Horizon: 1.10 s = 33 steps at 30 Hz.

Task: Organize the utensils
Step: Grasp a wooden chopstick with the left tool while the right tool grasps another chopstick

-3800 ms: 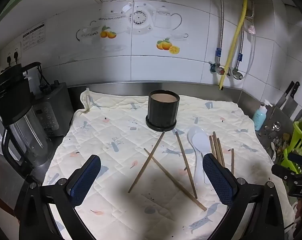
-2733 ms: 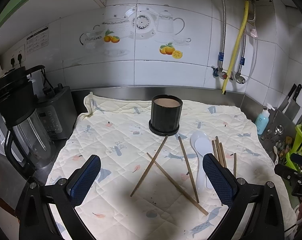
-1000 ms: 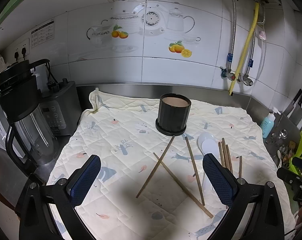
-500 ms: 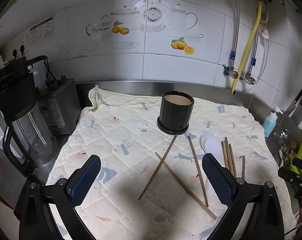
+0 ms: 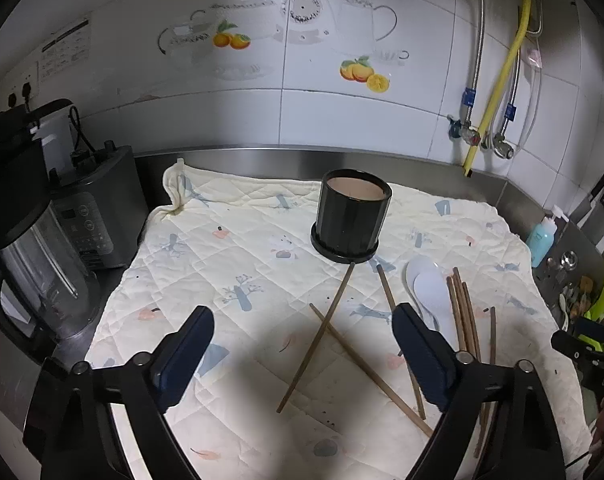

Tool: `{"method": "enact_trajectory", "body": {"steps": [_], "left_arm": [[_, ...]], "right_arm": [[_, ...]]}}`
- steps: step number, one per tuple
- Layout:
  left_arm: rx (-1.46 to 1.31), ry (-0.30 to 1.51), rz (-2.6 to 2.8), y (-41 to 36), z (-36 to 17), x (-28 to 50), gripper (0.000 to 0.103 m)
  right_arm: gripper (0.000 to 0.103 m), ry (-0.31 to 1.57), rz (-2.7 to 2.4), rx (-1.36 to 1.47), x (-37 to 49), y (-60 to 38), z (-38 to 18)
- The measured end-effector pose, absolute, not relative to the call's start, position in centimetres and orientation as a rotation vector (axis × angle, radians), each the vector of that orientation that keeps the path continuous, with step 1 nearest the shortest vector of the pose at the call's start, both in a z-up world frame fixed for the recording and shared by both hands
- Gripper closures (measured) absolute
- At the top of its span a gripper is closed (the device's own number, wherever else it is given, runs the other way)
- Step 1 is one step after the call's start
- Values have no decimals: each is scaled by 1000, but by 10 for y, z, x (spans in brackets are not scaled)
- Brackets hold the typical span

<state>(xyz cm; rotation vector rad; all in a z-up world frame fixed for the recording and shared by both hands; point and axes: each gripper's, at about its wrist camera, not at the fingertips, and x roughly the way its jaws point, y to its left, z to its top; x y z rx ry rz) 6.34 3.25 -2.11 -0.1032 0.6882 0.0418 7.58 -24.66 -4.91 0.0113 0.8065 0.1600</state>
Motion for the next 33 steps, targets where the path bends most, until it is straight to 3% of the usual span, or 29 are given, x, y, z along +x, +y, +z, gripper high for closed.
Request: {"method": "enact_trajectory", "body": {"steps": [12, 21, 33], "left_arm": [[-104, 736, -10, 40, -40, 101, 33], [-71, 799, -80, 40, -63, 144, 50], [-35, 941, -243, 18, -114, 229, 52]], "right_arm": [[37, 900, 138, 85, 100, -253, -74], [61, 983, 133, 146, 124, -254, -97], [69, 1056, 84, 212, 147, -260, -122]]}}
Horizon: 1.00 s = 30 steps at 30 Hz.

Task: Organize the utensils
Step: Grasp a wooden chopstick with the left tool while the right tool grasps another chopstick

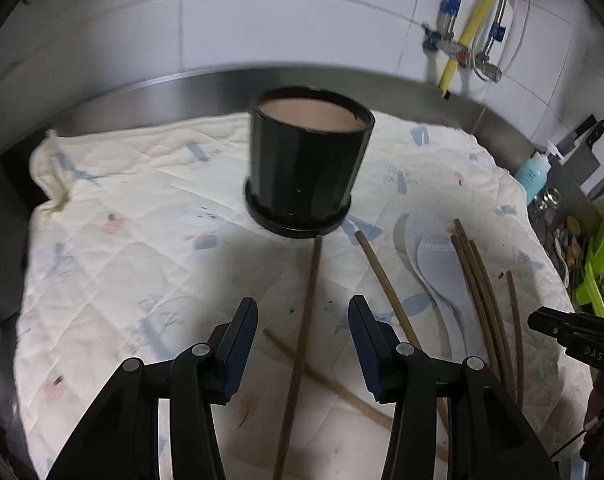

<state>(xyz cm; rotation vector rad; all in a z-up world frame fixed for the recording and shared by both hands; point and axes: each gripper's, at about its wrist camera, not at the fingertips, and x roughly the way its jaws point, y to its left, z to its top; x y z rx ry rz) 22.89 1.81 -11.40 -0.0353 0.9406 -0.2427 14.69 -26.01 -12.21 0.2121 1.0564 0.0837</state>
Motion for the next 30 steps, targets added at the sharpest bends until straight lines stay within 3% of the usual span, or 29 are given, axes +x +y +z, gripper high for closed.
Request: {"method": "enact_trajectory", "body": {"steps": [3, 14, 30], "left_arm": [[-29, 967, -271, 12, -127, 248, 52], [-2, 1058, -339, -6, -166, 288, 78], [47, 1084, -355, -25, -178, 309, 84]], "right_arm": [[71, 1066, 75, 230, 151, -263, -126], [74, 1084, 56, 241, 161, -263, -134], [74, 1108, 63, 233, 172, -259, -139]]}}
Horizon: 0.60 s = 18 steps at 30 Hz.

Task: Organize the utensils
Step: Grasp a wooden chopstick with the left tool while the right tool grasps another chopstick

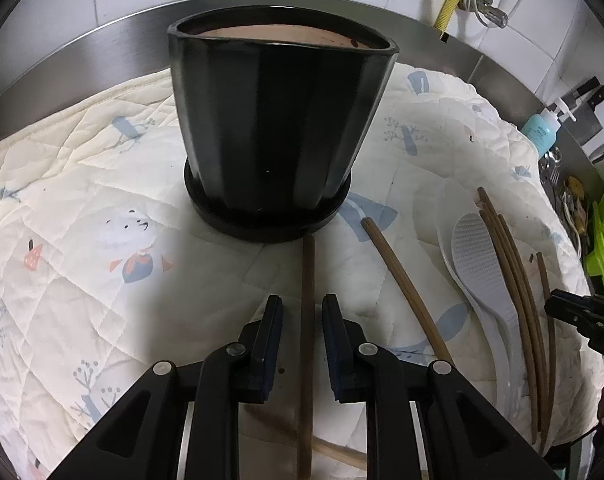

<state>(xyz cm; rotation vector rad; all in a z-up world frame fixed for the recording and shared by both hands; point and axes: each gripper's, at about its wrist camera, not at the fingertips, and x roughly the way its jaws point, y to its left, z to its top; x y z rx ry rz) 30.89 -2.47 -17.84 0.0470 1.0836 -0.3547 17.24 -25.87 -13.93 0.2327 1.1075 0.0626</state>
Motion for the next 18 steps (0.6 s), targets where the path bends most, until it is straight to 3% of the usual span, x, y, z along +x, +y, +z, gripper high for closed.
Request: {"method": "enact_trajectory", "body": {"steps": [4, 13, 16, 18], "left_arm": [[59, 1079, -353, -26, -179, 310, 95], [52, 1064, -351, -24, -179, 306, 96], [26, 1057, -358, -19, -178, 304, 97], [13, 1054, -360, -15, -176, 302, 97]], "right_arm": [[74, 1109, 48, 239, 174, -261, -141], [74, 1122, 16, 214, 180, -262, -146], [87, 1115, -6, 167, 181, -259, -146], [88, 1112, -3, 162, 180, -259, -146]]}}
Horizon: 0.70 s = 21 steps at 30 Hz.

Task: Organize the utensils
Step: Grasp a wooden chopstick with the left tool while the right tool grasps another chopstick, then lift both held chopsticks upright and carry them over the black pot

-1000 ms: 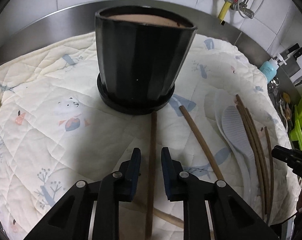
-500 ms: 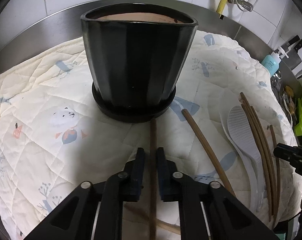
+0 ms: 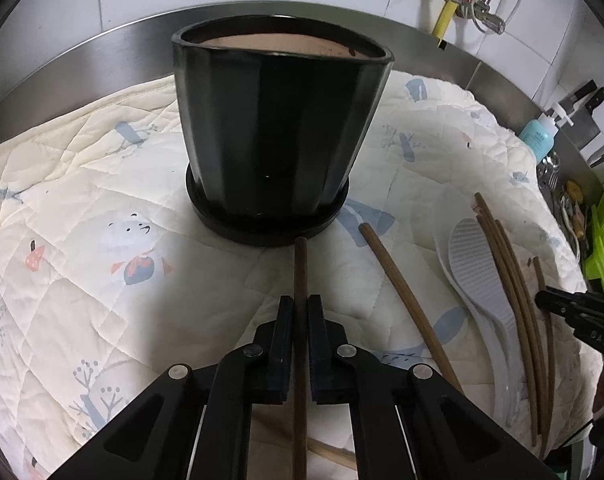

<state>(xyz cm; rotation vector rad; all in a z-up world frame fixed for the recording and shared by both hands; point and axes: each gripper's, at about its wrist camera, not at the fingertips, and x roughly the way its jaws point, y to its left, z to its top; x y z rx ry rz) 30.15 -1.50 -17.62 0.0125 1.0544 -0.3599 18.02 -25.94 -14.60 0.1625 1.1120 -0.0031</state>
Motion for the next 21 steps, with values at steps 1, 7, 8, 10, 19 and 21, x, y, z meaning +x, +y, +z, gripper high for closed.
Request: {"method": "enact_trajectory", "body": {"steps": [1, 7, 8, 10, 19, 21], "left_arm": [[1, 1055, -363, -13, -175, 300, 97], [-37, 1015, -374, -5, -157, 283, 97], [-40, 1005, -374, -4, -153, 280, 97], [-45, 984, -374, -1, -142, 272, 97], [-81, 880, -358, 10, -88, 232, 97], [-93, 856, -359, 12, -76, 225, 97]], "right_arm": [[88, 1111, -1, 162, 180, -260, -145], [89, 1085, 31, 172, 174, -261, -134], [90, 1076, 35, 167, 173, -260, -132], [90, 1049, 54, 161, 171, -257, -122], [91, 926, 162, 159, 160, -248, -77], [92, 906, 182, 151, 158, -245, -70]]}}
